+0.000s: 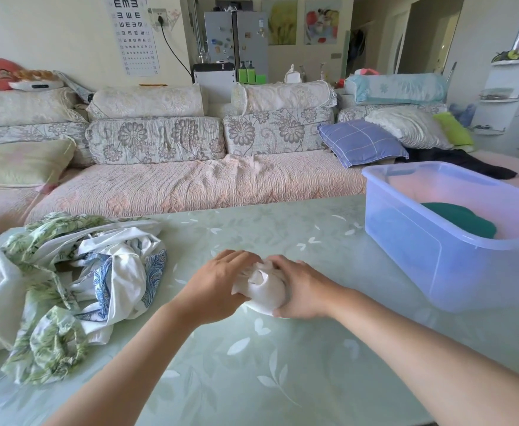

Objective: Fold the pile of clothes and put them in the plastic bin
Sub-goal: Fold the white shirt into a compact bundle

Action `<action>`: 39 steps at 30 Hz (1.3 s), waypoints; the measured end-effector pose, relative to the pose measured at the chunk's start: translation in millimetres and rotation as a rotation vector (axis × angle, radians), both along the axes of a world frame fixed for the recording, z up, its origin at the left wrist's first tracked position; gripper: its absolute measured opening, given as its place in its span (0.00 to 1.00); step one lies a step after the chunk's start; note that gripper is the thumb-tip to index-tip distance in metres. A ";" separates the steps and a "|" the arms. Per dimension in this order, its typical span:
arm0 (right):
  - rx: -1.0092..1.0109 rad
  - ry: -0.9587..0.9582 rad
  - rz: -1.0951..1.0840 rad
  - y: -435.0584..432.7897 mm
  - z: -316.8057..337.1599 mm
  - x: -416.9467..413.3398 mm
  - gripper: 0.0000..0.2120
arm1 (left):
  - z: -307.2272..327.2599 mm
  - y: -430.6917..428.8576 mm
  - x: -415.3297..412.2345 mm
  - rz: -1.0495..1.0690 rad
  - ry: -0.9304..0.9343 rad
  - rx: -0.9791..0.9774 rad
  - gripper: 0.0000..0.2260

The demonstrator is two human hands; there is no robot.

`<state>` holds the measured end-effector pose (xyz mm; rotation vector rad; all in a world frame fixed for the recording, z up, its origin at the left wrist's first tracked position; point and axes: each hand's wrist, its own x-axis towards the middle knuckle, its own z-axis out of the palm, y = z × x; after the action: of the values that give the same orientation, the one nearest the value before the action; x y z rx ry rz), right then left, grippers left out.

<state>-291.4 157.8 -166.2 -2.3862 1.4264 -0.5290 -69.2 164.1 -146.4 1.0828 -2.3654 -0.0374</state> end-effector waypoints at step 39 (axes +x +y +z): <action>-0.455 0.322 -0.252 26.3 203.0 -196.6 0.29 | 168.4 -36.5 -221.1 -0.046 -0.030 -0.303 0.28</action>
<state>-488.0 184.1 36.8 -2.7541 1.9413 -0.6057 -290.3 127.6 22.0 0.8874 -2.3266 0.3121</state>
